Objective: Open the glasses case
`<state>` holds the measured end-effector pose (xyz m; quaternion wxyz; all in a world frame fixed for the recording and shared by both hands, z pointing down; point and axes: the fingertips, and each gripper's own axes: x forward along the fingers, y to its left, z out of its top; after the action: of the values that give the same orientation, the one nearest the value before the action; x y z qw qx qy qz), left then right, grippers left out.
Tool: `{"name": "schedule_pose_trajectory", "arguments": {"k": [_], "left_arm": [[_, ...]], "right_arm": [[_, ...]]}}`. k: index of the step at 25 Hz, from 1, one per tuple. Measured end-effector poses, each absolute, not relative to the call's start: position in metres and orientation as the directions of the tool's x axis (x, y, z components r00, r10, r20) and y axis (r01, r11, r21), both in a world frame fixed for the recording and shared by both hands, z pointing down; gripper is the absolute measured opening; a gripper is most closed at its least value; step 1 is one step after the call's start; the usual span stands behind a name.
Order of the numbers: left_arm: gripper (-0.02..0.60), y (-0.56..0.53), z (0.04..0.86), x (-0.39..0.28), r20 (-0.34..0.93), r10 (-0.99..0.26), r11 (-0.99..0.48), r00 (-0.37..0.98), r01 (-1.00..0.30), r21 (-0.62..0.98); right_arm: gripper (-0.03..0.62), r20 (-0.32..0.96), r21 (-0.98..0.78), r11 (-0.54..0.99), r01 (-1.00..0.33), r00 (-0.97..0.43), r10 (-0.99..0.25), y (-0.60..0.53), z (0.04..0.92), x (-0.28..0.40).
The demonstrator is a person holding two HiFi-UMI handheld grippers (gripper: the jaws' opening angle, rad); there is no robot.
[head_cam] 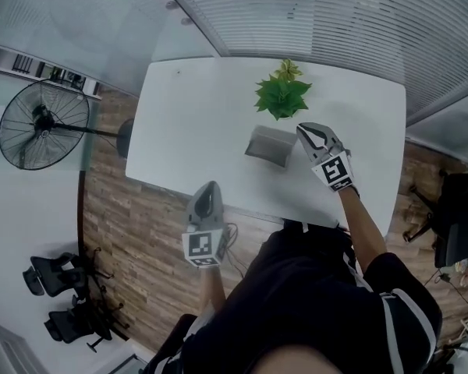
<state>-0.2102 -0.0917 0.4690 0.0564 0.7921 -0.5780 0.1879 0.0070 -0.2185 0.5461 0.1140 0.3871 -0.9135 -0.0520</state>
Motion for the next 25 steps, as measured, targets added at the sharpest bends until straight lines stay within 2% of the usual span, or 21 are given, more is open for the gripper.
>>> {"name": "schedule_pose_trajectory", "arguments": {"k": [4,9,20,25], "left_arm": [[0.0,-0.097,0.466,-0.215,0.336,-0.909,-0.298,0.247,-0.949,-0.107],[0.0,-0.11,0.459,-0.22,0.289,-0.93,-0.264,0.227,-0.96,-0.096],[0.0,-0.114,0.45,-0.212,0.238,-0.94,-0.269,0.244,-0.96,-0.081],[0.0,-0.116,0.447,-0.208,0.236,-0.937,-0.286,0.258,-0.954,-0.089]], "right_arm": [[0.029,0.053,0.185,0.651,-0.736,-0.654,-0.754,-0.201,0.46,0.008],[0.025,-0.044,0.11,0.622,-0.775,-0.629,-0.776,-0.171,0.407,0.011],[0.015,-0.002,0.036,0.609,-0.792,-0.61,-0.793,-0.15,0.4,0.032],[0.015,-0.022,0.04,0.599,-0.799,-0.6,-0.799,-0.151,0.391,0.034]]}}
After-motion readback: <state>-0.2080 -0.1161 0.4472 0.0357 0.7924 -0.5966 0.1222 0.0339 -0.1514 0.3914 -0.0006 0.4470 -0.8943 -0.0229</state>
